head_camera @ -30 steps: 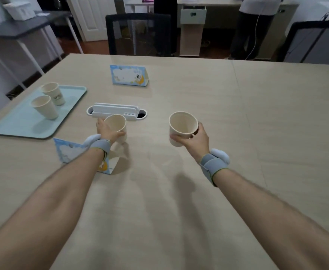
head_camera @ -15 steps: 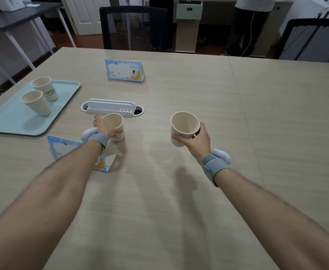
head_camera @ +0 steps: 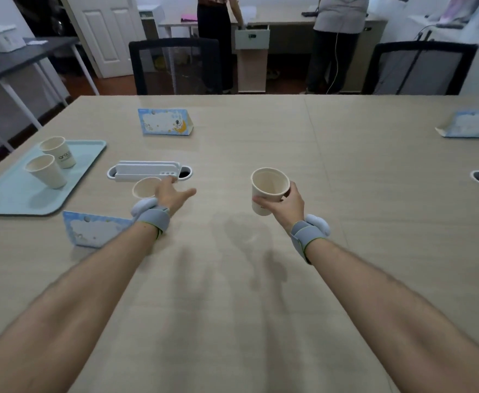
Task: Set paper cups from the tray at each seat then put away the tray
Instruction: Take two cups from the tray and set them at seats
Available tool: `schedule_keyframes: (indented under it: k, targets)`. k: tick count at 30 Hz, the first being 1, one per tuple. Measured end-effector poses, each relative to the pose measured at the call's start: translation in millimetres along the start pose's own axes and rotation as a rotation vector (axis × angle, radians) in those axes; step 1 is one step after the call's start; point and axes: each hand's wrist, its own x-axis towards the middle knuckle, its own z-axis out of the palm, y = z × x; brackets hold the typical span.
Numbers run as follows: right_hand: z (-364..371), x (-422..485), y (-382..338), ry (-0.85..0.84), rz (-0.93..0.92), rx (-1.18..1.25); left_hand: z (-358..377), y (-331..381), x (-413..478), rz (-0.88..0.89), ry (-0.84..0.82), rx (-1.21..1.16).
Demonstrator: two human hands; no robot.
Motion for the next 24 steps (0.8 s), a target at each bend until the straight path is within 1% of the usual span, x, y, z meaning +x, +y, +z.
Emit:
schedule_keyframes:
  k: [2, 6, 10, 14, 24]
  targets:
    - [-12.8, -0.9, -0.6, 0.017, 0.004, -0.011, 18.2, 13.0, -12.0, 0.022, -0.02, -0.022]
    - [-66.8, 0.5, 1.6, 0.104, -0.004, -0.038, 66.9, 57.2, -38.9, 0.119, -0.121, -0.024]
    - [-141.4, 11.0, 9.8, 0.216, 0.009, -0.049, 124.9, 113.9, -66.3, 0.225, -0.201, -0.043]
    - [-221.3, 28.3, 24.8, 0.297, 0.019, -0.07, 187.5, 170.6, -96.1, 0.287, -0.255, -0.056]
    - [-430.0, 93.6, 68.9, 0.415, 0.051, -0.188, 353.5, 295.7, -169.5, 0.31, -0.343, -0.074]
